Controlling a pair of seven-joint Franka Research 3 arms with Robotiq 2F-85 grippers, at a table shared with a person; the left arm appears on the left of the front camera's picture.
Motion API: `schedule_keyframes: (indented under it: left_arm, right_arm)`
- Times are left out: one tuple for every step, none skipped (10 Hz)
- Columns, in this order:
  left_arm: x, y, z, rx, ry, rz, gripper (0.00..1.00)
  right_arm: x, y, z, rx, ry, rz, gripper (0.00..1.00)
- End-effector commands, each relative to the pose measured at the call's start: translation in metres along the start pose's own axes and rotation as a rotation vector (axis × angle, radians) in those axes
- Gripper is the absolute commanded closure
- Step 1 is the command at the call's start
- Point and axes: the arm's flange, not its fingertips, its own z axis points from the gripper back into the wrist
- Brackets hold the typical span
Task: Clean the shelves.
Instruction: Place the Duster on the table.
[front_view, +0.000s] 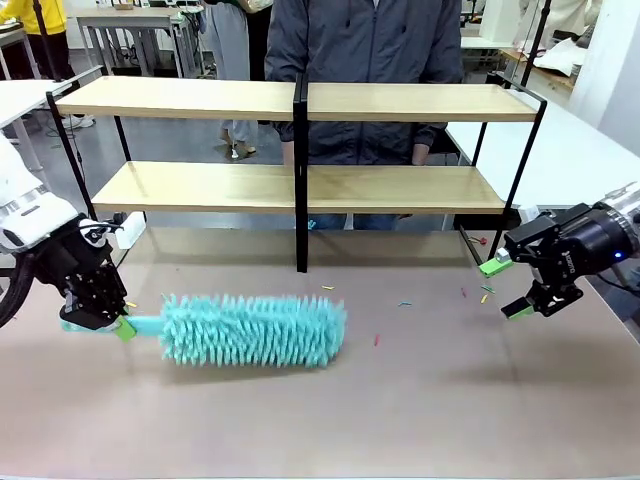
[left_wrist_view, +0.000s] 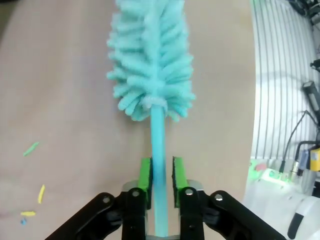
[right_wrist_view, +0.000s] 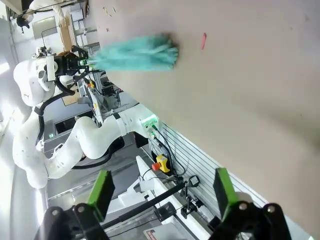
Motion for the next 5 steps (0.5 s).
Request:
schedule_keyframes:
  left_arm:
    - [-0.012,-0.005,0.005,0.031,0.005,0.045,0.19]
    - [-0.019,-0.005,0.016,0.065,-0.027,0.068,0.0]
    - [-0.028,-0.006,0.033,0.073,-0.085,0.091,0.0]
    - [-0.038,-0.011,0.05,0.016,-0.174,0.154,0.0]
    - [-0.047,-0.015,0.071,-0.088,-0.339,0.292,0.0]
  right_arm:
    - [-0.001,0.0,-0.004,0.014,-0.013,-0.016,0.0]
    - [0.0,0.0,0.0,0.0,0.0,0.0,0.0]
    - [-0.002,0.003,0.005,0.049,-0.019,-0.005,0.0]
    - [-0.006,0.01,0.015,0.192,-0.032,-0.038,0.0]
    - [-0.011,0.02,0.028,0.307,-0.044,-0.092,0.0]
